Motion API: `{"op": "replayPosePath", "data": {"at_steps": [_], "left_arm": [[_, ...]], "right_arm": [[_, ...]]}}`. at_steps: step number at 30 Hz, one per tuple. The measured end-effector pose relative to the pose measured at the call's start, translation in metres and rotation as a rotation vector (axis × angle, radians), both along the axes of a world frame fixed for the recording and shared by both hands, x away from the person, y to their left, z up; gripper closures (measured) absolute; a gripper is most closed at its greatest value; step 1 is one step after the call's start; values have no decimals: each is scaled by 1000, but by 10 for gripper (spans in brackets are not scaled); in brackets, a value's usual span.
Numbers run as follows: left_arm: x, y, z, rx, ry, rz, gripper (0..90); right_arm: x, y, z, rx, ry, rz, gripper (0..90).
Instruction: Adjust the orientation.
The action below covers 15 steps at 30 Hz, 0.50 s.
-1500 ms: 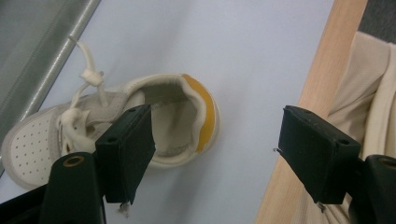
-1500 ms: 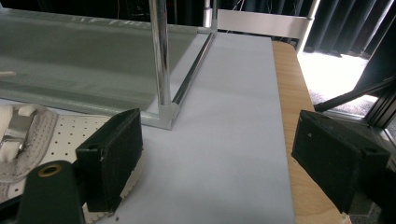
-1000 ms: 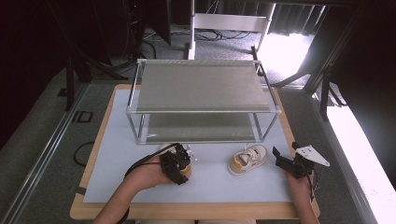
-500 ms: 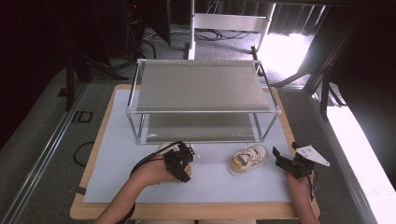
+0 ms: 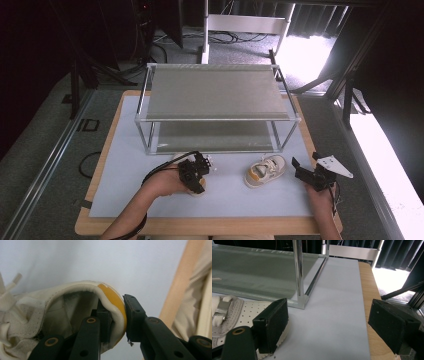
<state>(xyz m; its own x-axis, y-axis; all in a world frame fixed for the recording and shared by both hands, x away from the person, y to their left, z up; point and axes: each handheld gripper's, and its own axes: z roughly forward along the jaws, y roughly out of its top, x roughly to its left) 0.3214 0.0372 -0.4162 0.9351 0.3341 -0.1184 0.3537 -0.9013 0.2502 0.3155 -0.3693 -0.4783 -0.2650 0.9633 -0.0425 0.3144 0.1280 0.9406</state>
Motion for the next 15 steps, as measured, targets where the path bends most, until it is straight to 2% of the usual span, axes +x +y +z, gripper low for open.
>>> {"op": "replayPosePath", "data": {"at_steps": [1, 3, 5, 6, 9, 11, 15], "left_arm": [[-4, -4, 3, -24, -7, -57, 760], [-6, -7, 5, -27, -23, -96, 770], [-7, -11, 7, -17, -41, -149, 776], [-7, -11, 7, -17, -41, -149, 777], [-7, -18, 12, 3, -62, -228, 777], [-7, -20, 13, -5, -84, -283, 776], [-7, -26, 15, 13, -92, -375, 777]], "right_arm": [[0, 0, 0, -1, 1, -1, 159], [0, 0, 0, -4, -1, 0, 159], [0, 0, 0, -3, -1, 0, 159], [0, 0, 0, -3, -1, 0, 159], [0, 0, 0, -3, -2, 1, 159], [0, 0, 0, 0, 0, 0, 158], [0, 0, 0, 2, 1, 0, 159]]}}
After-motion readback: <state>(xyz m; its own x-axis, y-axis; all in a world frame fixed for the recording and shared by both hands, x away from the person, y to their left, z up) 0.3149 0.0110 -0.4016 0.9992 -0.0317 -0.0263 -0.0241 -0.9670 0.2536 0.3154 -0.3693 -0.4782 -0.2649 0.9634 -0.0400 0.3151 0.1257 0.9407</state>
